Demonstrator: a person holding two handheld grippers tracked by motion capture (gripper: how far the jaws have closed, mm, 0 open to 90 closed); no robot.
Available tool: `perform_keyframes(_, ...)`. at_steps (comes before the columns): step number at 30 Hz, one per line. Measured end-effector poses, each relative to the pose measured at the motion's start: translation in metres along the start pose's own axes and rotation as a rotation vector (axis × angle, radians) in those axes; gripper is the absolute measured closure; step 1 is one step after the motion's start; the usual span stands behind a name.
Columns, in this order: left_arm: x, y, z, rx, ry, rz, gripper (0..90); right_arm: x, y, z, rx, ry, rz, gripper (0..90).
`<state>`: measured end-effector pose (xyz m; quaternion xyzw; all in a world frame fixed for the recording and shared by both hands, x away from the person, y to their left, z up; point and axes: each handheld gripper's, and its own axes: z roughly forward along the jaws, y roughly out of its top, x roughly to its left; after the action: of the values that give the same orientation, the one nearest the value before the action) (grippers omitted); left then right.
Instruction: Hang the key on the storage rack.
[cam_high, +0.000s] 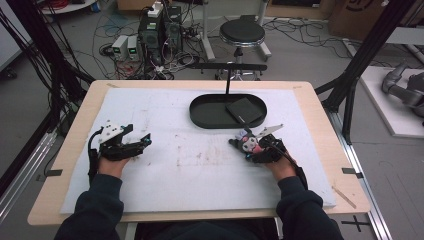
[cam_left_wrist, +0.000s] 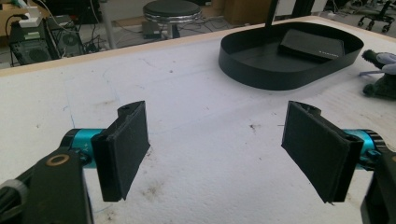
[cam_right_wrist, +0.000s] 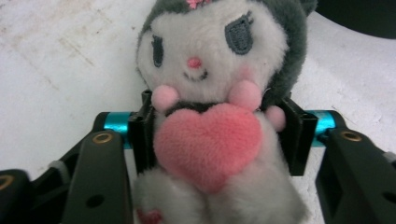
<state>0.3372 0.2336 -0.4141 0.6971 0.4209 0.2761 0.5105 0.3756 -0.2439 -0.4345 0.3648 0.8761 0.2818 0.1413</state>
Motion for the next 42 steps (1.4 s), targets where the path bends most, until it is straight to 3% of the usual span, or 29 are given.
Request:
perform_keyframes(3,0.001,0.000,0.000,0.000,0.000,0.000,22.6,0.001,0.002,-0.003,-0.023,0.008,0.024,46.4)
perform_keyframes(9,0.002,-0.001,0.000,0.001,0.000,-0.004,22.6,-0.007,0.008,-0.026,-0.186,0.008,0.075,46.4)
perform_keyframes(17,0.001,-0.001,0.001,0.003,-0.002,-0.002,22.7,-0.027,0.022,-0.054,-0.328,-0.052,0.135,46.4)
perform_keyframes(22,0.001,-0.001,0.001,0.002,-0.003,-0.002,22.8,-0.043,0.043,-0.072,-0.415,-0.130,0.143,46.4)
perform_keyframes(25,0.002,-0.001,0.000,0.000,-0.002,-0.004,22.8,-0.053,0.056,-0.077,-0.439,-0.174,0.138,46.4)
perform_keyframes(28,0.002,-0.001,0.001,-0.001,-0.003,-0.005,22.8,-0.062,0.065,-0.077,-0.452,-0.182,0.144,46.4)
perform_keyframes(39,0.002,-0.001,0.001,-0.001,-0.007,-0.003,22.8,-0.081,0.074,-0.075,-0.496,-0.142,0.225,46.4)
perform_keyframes(42,0.002,-0.001,0.002,0.000,-0.008,-0.002,22.9,-0.083,0.081,-0.078,-0.496,-0.134,0.224,46.4)
